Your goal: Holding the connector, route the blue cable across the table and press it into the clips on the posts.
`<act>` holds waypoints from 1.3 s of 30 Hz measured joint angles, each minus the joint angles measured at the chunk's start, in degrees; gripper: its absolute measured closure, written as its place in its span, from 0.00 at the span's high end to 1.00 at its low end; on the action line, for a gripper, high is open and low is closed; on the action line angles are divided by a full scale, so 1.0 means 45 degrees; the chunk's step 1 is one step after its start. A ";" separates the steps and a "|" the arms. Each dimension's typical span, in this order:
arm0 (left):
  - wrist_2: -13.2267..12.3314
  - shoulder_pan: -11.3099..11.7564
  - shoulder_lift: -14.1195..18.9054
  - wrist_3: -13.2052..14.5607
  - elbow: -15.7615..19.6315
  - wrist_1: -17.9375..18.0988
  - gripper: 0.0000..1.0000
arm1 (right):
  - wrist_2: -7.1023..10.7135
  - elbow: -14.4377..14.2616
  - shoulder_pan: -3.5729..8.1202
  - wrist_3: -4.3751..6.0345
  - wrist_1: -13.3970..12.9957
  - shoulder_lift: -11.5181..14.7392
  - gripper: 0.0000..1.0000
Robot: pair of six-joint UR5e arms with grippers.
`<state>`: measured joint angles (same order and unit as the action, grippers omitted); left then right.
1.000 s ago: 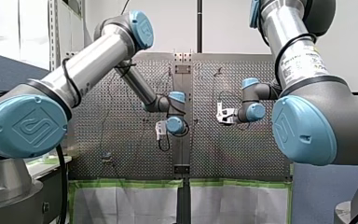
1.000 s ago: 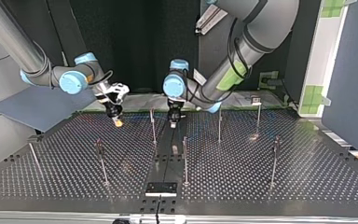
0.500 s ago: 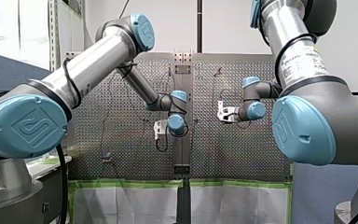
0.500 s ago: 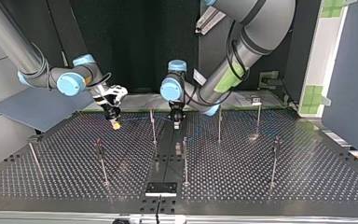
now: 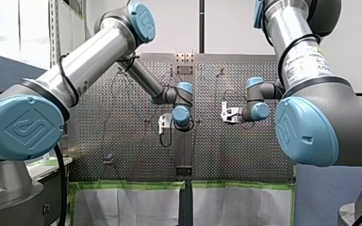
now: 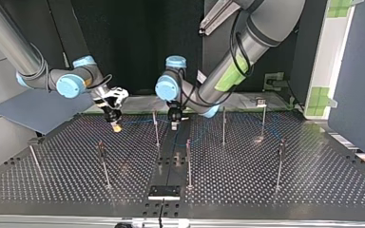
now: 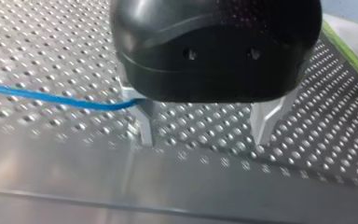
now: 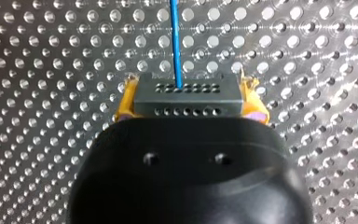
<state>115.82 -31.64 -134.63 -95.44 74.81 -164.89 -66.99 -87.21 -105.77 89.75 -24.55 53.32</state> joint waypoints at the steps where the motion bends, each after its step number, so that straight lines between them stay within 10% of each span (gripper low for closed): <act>1: 0.0065 -0.0052 0.0070 -0.0027 0.0002 -0.0073 1.00 | 0.0000 0.0004 0.0019 0.0000 0.0011 0.0002 0.00; 24: 0.2230 -0.1958 0.1757 -0.0127 0.1678 -0.0197 1.00 | 0.0255 0.0034 0.0474 -0.0208 0.0480 0.0099 0.00; 39: 0.2100 -0.3341 0.1329 -0.1314 0.0619 0.0088 1.00 | 0.0255 0.0033 0.0835 -0.0228 0.0569 0.0118 0.00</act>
<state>125.27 -46.67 -128.65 -101.35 77.59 -164.49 -65.84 -87.07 -102.02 88.73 -21.99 53.85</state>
